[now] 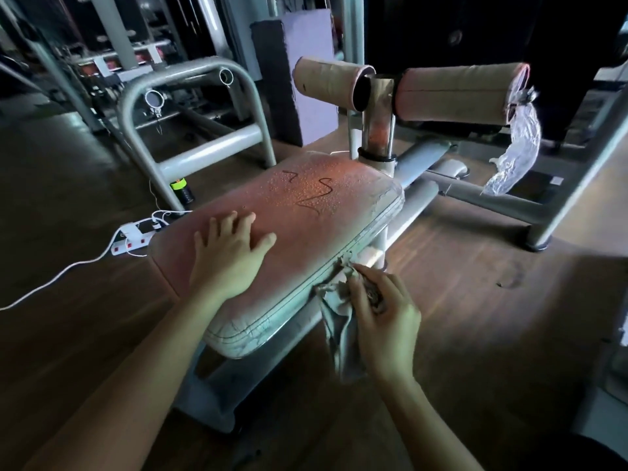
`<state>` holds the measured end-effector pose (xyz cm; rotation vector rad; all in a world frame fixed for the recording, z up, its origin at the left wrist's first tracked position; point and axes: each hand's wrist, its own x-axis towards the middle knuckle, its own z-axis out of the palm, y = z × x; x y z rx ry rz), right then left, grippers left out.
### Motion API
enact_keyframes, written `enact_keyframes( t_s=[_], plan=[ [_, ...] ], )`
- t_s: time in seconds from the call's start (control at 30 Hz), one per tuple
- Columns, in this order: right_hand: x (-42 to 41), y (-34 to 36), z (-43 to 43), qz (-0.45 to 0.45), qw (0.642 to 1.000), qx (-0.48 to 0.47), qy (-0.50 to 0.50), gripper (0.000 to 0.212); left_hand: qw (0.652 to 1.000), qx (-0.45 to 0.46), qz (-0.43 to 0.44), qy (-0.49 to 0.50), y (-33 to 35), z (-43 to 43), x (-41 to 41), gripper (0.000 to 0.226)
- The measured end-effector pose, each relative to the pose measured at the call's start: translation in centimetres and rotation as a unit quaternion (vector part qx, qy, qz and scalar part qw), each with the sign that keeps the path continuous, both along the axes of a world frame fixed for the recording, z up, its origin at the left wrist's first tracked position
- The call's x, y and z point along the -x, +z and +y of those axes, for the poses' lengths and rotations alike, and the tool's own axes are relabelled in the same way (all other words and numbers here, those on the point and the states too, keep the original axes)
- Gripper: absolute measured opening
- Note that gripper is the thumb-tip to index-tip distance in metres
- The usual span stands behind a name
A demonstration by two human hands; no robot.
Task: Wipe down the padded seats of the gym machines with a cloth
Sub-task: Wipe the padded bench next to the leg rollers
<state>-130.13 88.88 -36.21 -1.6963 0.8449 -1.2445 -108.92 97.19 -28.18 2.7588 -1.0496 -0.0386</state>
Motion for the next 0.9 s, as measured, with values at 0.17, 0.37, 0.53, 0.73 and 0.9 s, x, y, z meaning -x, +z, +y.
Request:
enact_keyframes(
  t_s=[0.17,0.37,0.53,0.73,0.9],
  plan=[
    [-3.3,0.4,0.1,-0.077,0.986,-0.133,-0.058,0.014,0.999,0.031,-0.010,0.002,-0.3,0.1,-0.4,0.063],
    [-4.3,-0.2,1.9,-0.108,0.984,-0.125,-0.071,0.011,0.999,0.044,-0.014,-0.002,-0.6,-0.1,-0.6,0.061],
    [-4.3,-0.4,-1.0,-0.082,0.988,-0.092,-0.092,0.010,0.998,0.057,-0.016,-0.005,-0.8,-0.2,-0.8,0.060],
    [-4.0,-0.4,1.3,-0.077,0.992,-0.086,-0.057,0.006,0.998,0.065,-0.011,-0.005,-0.6,-0.2,-0.8,0.060],
    [-4.5,0.2,-2.7,-0.055,0.988,-0.105,-0.101,0.010,0.998,0.069,-0.008,-0.004,-0.5,-0.1,-0.8,0.061]
  ],
)
